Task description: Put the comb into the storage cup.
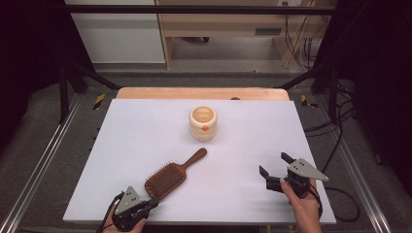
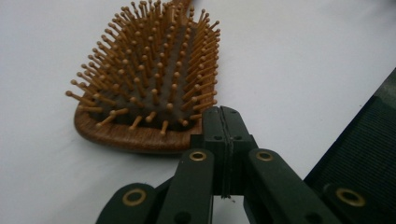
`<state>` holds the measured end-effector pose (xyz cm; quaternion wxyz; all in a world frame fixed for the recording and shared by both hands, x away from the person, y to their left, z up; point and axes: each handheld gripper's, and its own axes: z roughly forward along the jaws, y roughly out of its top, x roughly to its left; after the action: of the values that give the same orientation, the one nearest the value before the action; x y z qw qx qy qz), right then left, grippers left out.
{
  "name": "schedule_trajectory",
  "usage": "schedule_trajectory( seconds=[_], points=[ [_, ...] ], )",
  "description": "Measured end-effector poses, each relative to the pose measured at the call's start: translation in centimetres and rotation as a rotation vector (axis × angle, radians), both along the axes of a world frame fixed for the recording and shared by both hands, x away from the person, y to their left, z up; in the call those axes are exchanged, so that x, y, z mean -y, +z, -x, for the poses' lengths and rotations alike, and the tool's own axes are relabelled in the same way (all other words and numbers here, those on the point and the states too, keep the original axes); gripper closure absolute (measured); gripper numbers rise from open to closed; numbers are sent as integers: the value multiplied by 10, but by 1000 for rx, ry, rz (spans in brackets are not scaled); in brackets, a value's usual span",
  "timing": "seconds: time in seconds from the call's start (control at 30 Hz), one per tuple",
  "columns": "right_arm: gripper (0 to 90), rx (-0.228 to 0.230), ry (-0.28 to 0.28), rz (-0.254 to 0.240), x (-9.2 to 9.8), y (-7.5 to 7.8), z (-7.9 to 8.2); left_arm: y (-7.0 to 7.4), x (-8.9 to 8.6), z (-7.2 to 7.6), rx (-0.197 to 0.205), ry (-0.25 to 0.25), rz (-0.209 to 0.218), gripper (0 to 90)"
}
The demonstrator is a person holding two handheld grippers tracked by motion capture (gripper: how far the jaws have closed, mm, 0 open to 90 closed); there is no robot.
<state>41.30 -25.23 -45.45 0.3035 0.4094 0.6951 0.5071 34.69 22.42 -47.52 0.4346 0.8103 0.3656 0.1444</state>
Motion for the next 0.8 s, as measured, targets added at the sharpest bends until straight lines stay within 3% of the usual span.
schedule_trajectory(
  seconds=[0.2,0.37,0.8],
  points=[
    [69,0,14,14,-3,0,-1,-1,8,-2,10,-25,-21,900],
    [70,0,19,20,-5,0,0,-5,12,-5,-5,-36,-48,900],
    [70,2,19,17,-5,0,0,-8,11,-8,-17,-18,-78,900]
  ],
)
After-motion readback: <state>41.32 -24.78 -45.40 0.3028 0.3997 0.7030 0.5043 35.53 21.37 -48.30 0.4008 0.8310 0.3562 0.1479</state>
